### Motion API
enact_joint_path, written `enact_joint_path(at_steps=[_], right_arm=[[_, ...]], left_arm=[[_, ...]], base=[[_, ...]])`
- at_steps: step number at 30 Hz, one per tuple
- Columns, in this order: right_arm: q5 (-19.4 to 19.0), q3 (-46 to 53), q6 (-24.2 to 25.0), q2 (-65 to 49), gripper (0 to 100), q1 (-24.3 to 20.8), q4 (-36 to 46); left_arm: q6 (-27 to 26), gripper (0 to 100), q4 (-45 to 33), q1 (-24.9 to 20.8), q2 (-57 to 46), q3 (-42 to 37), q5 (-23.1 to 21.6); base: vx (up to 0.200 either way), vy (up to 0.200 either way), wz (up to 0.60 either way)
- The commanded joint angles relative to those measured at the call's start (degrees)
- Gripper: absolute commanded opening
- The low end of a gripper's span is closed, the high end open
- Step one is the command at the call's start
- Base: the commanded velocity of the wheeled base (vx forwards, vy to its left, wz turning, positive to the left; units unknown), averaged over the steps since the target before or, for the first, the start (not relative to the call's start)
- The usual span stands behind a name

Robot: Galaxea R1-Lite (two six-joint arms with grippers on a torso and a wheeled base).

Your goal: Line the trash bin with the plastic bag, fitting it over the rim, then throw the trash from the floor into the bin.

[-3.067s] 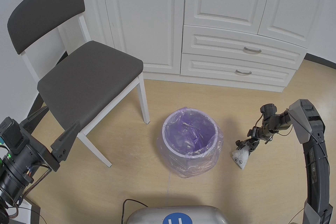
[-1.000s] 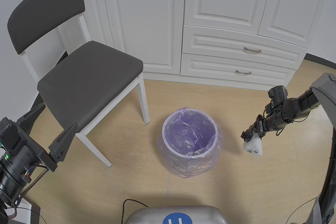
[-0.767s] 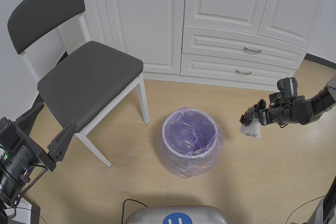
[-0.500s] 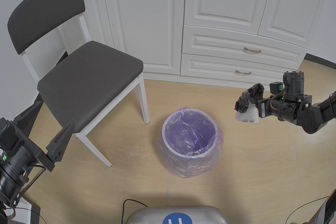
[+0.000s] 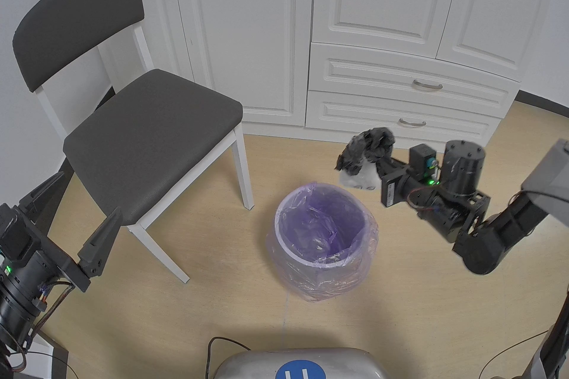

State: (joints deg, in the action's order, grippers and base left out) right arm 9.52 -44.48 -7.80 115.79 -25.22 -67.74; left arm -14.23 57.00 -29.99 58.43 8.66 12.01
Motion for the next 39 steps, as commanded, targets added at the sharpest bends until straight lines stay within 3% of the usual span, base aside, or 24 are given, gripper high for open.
enact_joint_path(at_steps=[1, 13, 18, 27, 39], right_arm=[[0.6, 0.5, -0.2, 13.1, 0, -5.9, -7.0], [0.0, -3.2, 0.0, 21.5, 0, -5.9, -10.7], [-0.2, -5.5, 0.0, 26.4, 0, -5.6, -14.7], [-1.3, -6.8, -0.2, 29.6, 0, -3.4, -13.8], [-1.3, -2.0, -2.8, 24.3, 0, -2.8, 0.8]], left_arm=[[-2.9, 100, 0.0, 1.5, -0.3, -0.6, 0.7], [-8.4, 100, 0.0, 3.4, -2.7, -2.1, 0.6], [-8.4, 100, 0.0, 3.4, -2.6, -2.5, 0.6], [-8.4, 100, 0.0, 3.7, -2.5, -2.5, 0.6], [-8.5, 100, 0.0, 3.7, -2.5, -2.8, 0.6]], base=[[0.0, 0.0, 0.0], [0.0, 0.0, 0.0], [0.0, 0.0, 0.0], [0.0, 0.0, 0.0], [0.0, 0.0, 0.0]])
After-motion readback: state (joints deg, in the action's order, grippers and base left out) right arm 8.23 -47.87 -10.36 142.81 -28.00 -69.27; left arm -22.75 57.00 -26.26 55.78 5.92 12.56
